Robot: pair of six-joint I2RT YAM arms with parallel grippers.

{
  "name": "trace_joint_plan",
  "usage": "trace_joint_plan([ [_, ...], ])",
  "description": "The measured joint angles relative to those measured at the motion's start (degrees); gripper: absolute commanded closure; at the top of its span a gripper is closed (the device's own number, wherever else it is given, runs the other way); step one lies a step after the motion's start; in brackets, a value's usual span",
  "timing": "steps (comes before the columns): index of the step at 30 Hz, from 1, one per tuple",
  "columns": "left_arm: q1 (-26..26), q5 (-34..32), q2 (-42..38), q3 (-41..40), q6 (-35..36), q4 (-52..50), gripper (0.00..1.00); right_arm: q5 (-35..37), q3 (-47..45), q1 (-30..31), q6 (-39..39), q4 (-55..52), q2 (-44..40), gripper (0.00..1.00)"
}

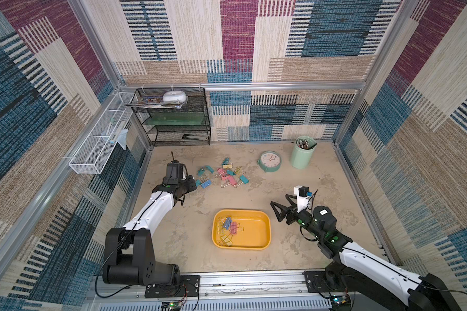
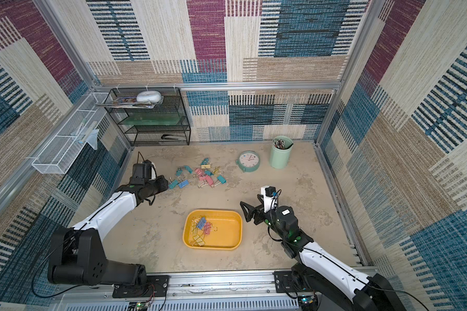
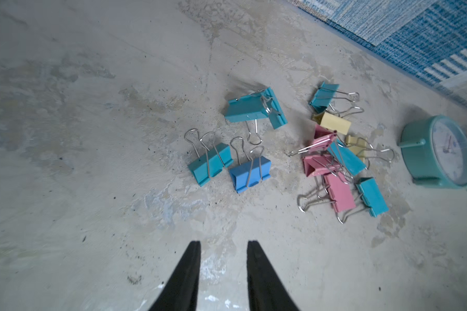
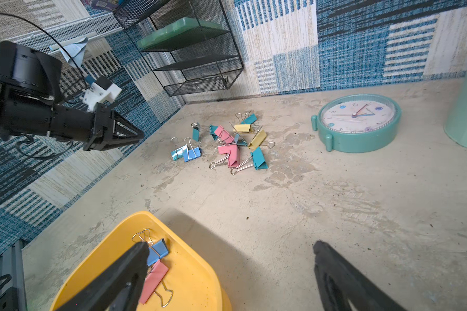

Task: Put the binder clips in the storage box
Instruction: Pick up the binder clip at the center of the board.

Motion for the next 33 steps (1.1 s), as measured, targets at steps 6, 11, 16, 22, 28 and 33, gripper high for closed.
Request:
trace_joint_plan([
  [6,4.02,6.51,9.07,-0.55,-2.71,11.43,0.36,0.26,-0.24,0.0,-0.02,0.13,-0.98,0.01],
  [11,6.67,9.64,15.69,0.39,-4.31,18.53,0.34,0.68,-0.37,0.0,-0.31,0.15,-1.44,0.02],
  [16,7.65,14.47,22.05,3.98,-5.73,23.82,0.58,1.33,-0.37,0.0,-0.79,0.15,-1.62,0.02],
  [22,7.69,15.91,23.98,4.98,-7.63,25.31,0.91,1.97,-0.37,0.0,-1.03,0.15,-1.77,0.01],
  [28,7.61,15.39,20.9,1.88,-8.5,25.88,1.0,1.97,-0.37,0.0,-1.03,0.15,-1.66,0.02],
  [33,7.02,13.73,13.49,-3.54,-8.9,25.62,1.0,1.57,-0.37,0.0,-1.03,0.15,-1.01,0.02],
])
